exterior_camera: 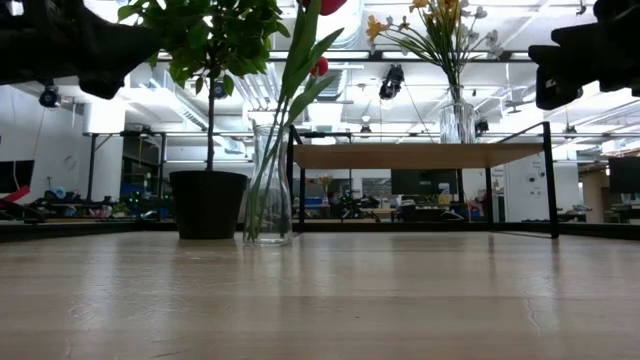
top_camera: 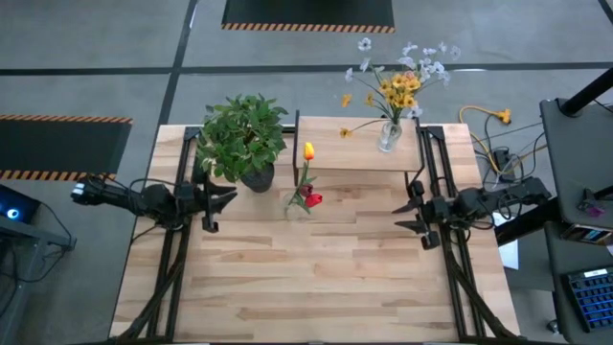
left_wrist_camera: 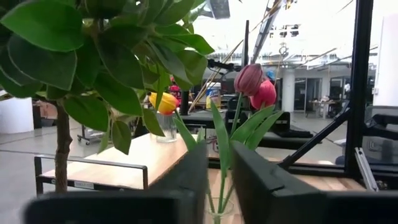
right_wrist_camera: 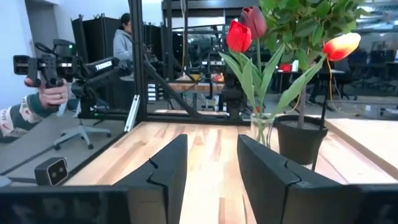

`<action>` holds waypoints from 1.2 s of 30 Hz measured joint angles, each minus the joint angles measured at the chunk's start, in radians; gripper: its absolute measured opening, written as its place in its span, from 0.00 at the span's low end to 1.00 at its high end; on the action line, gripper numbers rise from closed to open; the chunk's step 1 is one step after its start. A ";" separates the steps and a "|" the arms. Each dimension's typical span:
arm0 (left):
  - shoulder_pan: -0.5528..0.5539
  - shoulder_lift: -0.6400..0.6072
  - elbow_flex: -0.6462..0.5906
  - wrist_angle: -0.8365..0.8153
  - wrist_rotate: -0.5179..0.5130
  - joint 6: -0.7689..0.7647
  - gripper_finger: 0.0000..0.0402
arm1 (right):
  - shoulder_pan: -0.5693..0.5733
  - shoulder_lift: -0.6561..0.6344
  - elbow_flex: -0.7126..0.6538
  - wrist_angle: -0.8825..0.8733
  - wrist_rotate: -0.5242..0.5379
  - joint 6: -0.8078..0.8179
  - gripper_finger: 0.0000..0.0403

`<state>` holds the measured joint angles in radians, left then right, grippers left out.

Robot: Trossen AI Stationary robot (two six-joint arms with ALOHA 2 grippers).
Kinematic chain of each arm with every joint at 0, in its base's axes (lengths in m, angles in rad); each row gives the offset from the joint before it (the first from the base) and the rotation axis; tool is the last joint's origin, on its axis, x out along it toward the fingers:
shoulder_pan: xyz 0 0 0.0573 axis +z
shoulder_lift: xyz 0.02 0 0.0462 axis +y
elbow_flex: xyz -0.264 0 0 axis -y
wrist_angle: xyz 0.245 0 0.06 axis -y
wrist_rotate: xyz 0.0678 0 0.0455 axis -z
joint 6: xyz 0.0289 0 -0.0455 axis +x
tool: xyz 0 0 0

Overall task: Pick and place flowers into a vace then onto a shelf
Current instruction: Put the transparent vase on the shelf

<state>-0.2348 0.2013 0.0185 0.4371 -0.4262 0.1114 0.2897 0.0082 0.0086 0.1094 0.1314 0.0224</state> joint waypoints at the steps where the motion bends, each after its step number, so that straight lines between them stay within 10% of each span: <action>1: 0.000 0.005 0.002 0.005 0.000 -0.006 0.17 | 0.000 0.002 0.000 -0.001 0.000 0.004 0.32; 11: 0.000 0.141 0.144 0.001 0.016 -0.124 0.58 | 0.000 0.001 0.000 -0.001 0.000 0.001 0.31; 23: -0.003 0.474 0.479 -0.565 0.067 -0.329 0.60 | 0.000 0.001 0.000 -0.034 0.003 -0.030 0.28; 36: -0.216 0.690 0.587 -0.595 0.036 -0.598 0.60 | 0.000 0.000 0.001 -0.071 0.063 -0.042 0.24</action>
<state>-0.4511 0.8910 0.6050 -0.1583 -0.3897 -0.4867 0.2897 0.0078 0.0093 0.0381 0.1944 -0.0195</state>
